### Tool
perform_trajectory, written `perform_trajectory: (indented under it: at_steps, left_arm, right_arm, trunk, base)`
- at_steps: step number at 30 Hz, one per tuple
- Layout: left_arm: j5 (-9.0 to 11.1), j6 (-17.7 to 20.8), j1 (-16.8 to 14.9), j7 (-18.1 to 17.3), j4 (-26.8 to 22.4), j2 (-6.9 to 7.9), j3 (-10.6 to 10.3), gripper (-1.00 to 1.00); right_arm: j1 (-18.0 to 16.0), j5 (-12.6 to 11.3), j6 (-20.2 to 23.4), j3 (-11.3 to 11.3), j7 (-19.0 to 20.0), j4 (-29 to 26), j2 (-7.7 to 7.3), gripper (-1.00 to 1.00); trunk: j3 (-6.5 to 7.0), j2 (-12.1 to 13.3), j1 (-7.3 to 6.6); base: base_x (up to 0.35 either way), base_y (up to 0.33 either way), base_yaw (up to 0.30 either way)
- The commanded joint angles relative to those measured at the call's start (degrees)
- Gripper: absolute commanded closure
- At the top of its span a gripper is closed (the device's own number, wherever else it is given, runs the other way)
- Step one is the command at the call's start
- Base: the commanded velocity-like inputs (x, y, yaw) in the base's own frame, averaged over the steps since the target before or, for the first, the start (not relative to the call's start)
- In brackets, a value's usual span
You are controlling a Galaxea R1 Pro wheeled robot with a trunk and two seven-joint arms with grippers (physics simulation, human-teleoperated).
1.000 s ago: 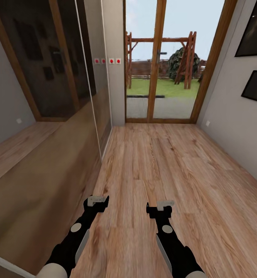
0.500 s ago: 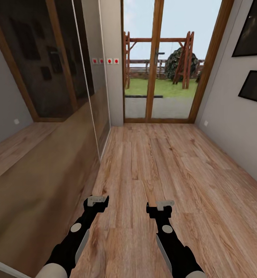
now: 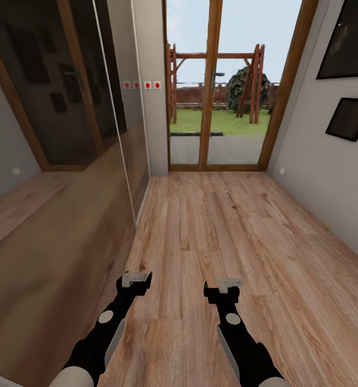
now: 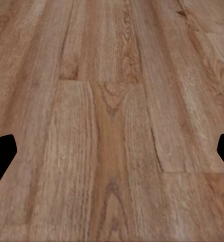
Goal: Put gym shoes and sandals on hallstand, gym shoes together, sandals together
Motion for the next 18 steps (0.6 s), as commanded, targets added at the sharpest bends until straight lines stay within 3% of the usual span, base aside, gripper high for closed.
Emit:
perform_trajectory:
  at_steps: [1, 18]
  left_arm:
    - [-0.3, -0.2, 0.0, -0.5, 0.0, -0.08, 0.4, -1.00]
    - [-0.4, -0.2, 0.0, -0.5, 0.0, -0.06, 0.4, -1.00]
  right_arm:
    - [0.0, 0.5, 0.1, 0.1, -0.4, 0.0, 0.00, -1.00]
    - [0.0, 0.4, 0.1, 0.1, -0.3, 0.0, 0.00, -1.00]
  trunk:
    - [-0.05, 0.0, 0.00]
    - [-0.05, 0.0, 0.00]
  base:
    - [0.142, 0.000, -0.071]
    - [0.073, 0.000, -0.011]
